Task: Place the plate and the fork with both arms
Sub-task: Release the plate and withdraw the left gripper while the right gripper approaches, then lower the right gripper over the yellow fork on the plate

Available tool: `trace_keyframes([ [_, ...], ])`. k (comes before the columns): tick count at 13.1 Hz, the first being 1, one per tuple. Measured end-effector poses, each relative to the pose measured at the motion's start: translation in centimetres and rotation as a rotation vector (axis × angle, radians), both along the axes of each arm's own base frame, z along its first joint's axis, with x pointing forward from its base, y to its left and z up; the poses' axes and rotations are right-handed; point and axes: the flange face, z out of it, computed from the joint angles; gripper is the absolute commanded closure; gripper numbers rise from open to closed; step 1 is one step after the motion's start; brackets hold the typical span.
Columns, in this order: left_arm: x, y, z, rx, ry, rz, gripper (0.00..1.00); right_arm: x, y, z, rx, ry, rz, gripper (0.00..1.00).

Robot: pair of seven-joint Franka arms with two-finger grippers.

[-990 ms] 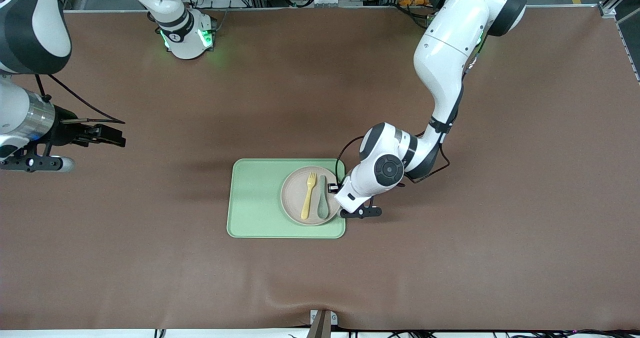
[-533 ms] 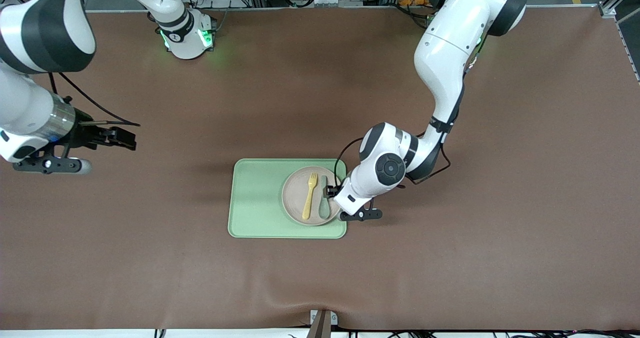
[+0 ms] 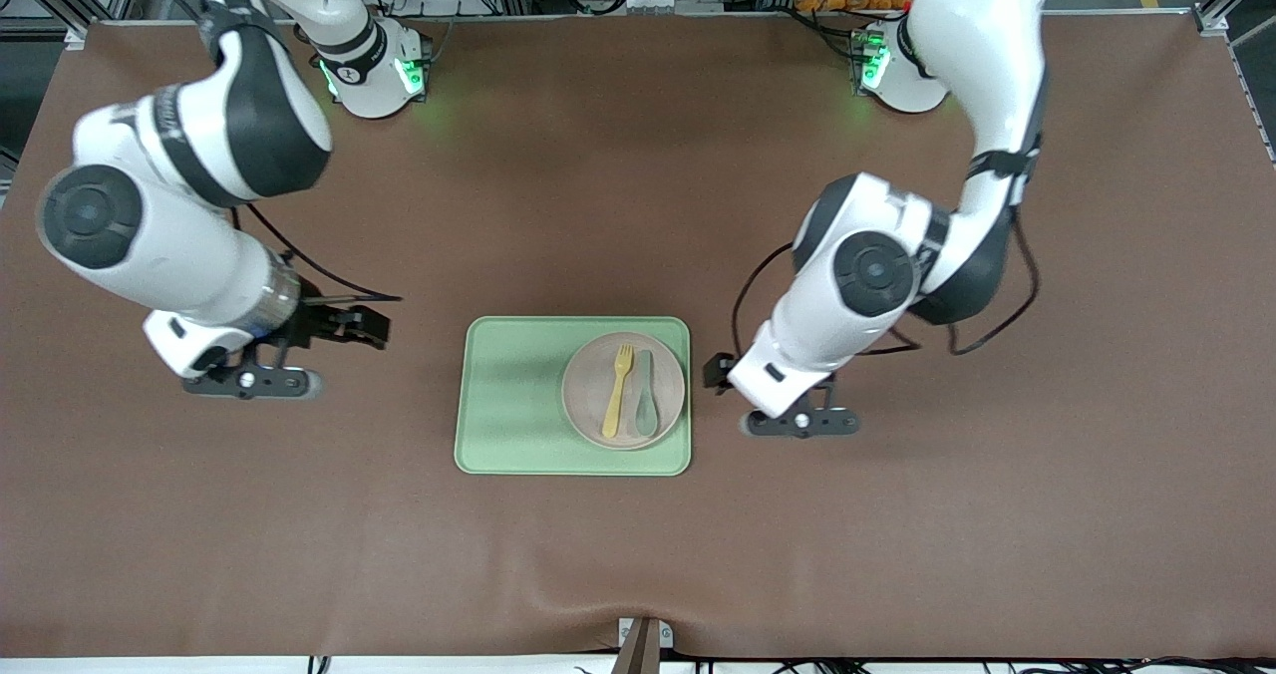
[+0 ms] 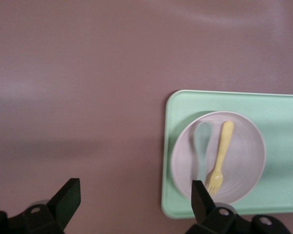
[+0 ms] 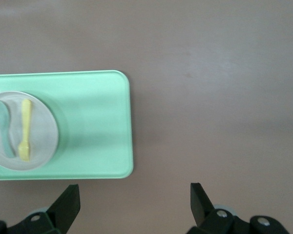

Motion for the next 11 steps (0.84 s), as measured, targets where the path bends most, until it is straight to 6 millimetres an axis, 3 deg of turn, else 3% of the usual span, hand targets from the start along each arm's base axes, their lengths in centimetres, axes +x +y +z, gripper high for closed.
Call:
trace_keyframes([
  [6, -1.4, 11.1, 11.7, 0.039, 0.023, 0.101, 0.00, 0.5, 9.1, -4.7, 0.031, -0.036, -0.073, 0.00],
  [8, -2.7, 14.6, 13.9, 0.043, 0.016, 0.108, 0.00, 0.3, 12.1, -6.9, 0.046, -0.052, -0.090, 0.00],
  [11, -4.9, 18.9, 15.7, 0.044, 0.018, 0.143, 0.00, -0.1, 16.3, -10.4, 0.041, -0.052, -0.067, 0.00],
])
